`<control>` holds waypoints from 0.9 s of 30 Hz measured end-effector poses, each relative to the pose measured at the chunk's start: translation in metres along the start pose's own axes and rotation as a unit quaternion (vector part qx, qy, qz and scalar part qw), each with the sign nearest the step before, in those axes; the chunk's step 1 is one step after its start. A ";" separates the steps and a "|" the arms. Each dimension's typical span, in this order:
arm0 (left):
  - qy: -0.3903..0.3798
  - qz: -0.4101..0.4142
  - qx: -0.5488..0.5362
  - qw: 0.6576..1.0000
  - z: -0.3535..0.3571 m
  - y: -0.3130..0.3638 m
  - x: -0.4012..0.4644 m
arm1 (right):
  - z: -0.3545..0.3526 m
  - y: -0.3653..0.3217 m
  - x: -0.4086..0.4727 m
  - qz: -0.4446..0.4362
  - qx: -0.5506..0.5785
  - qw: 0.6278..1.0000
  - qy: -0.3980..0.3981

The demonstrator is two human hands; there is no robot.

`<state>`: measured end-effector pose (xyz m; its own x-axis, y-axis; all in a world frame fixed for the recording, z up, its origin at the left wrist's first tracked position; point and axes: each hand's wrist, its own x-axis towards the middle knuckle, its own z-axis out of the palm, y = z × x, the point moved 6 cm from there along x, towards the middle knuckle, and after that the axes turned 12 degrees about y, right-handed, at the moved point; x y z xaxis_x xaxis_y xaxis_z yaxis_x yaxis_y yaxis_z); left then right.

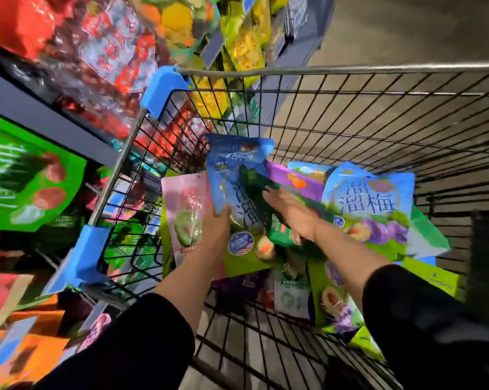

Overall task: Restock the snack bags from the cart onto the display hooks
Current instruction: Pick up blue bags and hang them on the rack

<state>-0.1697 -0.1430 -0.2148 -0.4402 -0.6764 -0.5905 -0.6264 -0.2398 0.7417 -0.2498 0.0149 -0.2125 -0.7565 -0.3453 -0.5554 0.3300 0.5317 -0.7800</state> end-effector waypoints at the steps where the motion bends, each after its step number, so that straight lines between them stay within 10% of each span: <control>1: -0.004 -0.027 -0.016 1.000 0.002 0.000 -0.001 | 0.003 -0.002 0.001 -0.003 -0.037 0.999 -0.033; 7: 0.054 -0.020 0.048 0.997 -0.009 -0.007 0.009 | 0.007 -0.006 0.031 -0.155 -0.295 0.942 0.028; 11: 0.079 0.025 0.112 0.990 -0.013 -0.006 0.013 | -0.007 -0.007 0.059 -0.097 -0.307 0.942 0.098; 20: 0.090 -0.026 0.053 0.994 -0.011 -0.012 0.014 | -0.033 -0.004 0.079 -0.012 -0.068 0.996 -0.048; 27: 0.132 0.125 0.108 0.977 -0.017 0.033 -0.012 | -0.074 -0.013 0.049 -0.102 -0.063 0.991 0.053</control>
<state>-0.1742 -0.1541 -0.1776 -0.4329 -0.8582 -0.2758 -0.6548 0.0891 0.7506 -0.3327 0.0489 -0.2081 -0.8580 -0.3757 -0.3502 0.0957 0.5530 -0.8277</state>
